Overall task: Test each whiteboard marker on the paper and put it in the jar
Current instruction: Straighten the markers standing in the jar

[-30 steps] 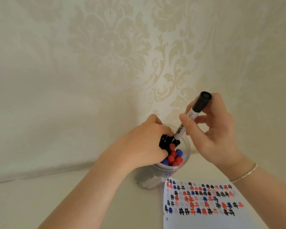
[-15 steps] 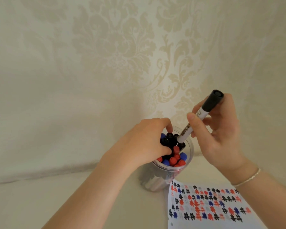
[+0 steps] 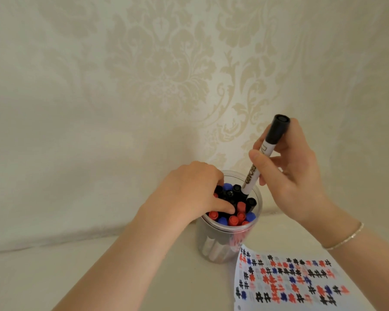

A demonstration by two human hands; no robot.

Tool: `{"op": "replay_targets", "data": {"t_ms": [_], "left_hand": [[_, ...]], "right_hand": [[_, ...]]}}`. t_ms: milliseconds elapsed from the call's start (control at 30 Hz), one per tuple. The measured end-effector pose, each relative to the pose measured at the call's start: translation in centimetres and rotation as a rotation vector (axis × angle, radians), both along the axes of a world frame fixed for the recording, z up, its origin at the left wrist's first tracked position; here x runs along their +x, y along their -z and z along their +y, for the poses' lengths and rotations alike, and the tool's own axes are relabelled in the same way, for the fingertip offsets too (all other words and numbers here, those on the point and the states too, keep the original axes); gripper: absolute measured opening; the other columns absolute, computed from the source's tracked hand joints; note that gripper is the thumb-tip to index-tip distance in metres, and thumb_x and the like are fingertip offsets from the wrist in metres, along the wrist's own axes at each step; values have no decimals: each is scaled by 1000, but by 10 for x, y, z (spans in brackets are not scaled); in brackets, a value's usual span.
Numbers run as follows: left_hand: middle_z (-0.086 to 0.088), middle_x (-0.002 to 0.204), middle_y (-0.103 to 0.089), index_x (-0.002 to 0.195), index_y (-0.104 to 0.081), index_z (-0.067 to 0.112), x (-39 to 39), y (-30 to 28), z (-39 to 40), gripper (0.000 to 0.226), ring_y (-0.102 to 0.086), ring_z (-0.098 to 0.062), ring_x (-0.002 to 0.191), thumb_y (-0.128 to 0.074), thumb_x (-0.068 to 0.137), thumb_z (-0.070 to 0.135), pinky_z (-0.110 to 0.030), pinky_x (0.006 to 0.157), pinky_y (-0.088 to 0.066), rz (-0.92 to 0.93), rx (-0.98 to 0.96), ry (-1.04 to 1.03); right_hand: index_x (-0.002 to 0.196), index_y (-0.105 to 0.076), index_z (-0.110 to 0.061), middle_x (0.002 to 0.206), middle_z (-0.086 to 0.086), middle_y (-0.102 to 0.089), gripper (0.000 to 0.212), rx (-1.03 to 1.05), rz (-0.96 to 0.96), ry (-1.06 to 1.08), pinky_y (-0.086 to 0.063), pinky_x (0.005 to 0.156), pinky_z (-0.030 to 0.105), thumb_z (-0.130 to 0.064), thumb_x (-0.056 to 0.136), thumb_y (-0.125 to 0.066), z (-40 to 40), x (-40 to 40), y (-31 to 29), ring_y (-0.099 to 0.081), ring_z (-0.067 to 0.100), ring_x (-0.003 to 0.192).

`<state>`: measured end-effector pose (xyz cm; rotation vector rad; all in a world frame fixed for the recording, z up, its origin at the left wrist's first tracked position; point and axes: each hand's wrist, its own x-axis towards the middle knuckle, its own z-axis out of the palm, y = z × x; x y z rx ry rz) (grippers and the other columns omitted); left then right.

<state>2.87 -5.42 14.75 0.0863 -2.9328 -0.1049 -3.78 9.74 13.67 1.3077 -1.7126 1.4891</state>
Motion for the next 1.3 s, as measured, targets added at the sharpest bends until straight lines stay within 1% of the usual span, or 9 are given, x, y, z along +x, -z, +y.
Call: {"op": "replay_targets", "data": {"t_ms": [133,267,533,633,800,933,1033,1200,1300], "left_hand": [[-4,99,-64,107,-64,18,0,4,4,33,-63,-24,87,-61,85,43,-36,75,-54,-19,56,-12],[-5,100,-62,100,-65,15,-4,11,-1,20,-62,-25,86,-50,90,23,-37,73,-54,16,57,-6],[-8,102,-61,109,-67,18,-9,10,-8,24,-61,-29,89,-54,92,28,-38,78,-53,34,72,-27],[-7,101,-63,106,-70,21,-8,10,-9,22,-62,-28,90,-55,91,28,-38,79,-53,28,100,-2],[-6,99,-63,100,-72,22,-6,11,-8,20,-63,-28,89,-56,90,25,-38,77,-54,56,148,-9],[-6,103,-65,98,-72,22,-3,13,-3,18,-64,-28,92,-58,87,23,-38,79,-55,93,205,2],[-5,107,-64,103,-71,22,-3,13,0,19,-63,-27,94,-57,89,23,-37,81,-54,85,193,20],[0,112,-52,111,-70,30,-3,10,-2,26,-59,-22,95,-55,94,19,-36,87,-49,62,257,77],[1,112,-54,111,-70,32,0,12,-4,32,-59,-20,93,-52,93,12,-36,86,-49,40,285,99]], "right_hand": [[94,-41,-3,82,4,-52,16,58,9,28,-47,45,43,-11,87,-53,2,1,-2,-51,24,56],[92,-43,-13,80,0,-57,18,-64,-29,-39,-54,53,43,-9,85,-59,-5,5,-1,-59,22,72],[82,-50,-14,75,-1,-65,20,-28,-151,-45,-57,63,39,-10,77,-68,-18,-3,3,-66,19,75],[79,-51,-17,75,-2,-65,20,13,-80,-41,-55,65,28,-8,76,-68,-18,-2,0,-66,17,72],[77,-55,0,73,-3,-64,14,112,36,-41,-54,68,22,-3,76,-68,-16,-3,-7,-66,14,67],[71,-51,-2,66,-2,-56,16,72,132,60,-53,56,36,-2,76,-66,-9,-5,-3,-62,22,57],[74,-49,-8,68,-4,-57,20,14,155,76,-53,56,32,-3,76,-68,-7,-2,-2,-61,17,59],[80,-50,-9,76,8,-61,25,-147,-109,-24,-56,58,30,-2,77,-73,-8,3,-8,-65,21,68],[81,-50,-9,76,9,-62,26,-94,-194,-4,-56,57,32,0,78,-74,-7,-2,-4,-66,20,68]]}}
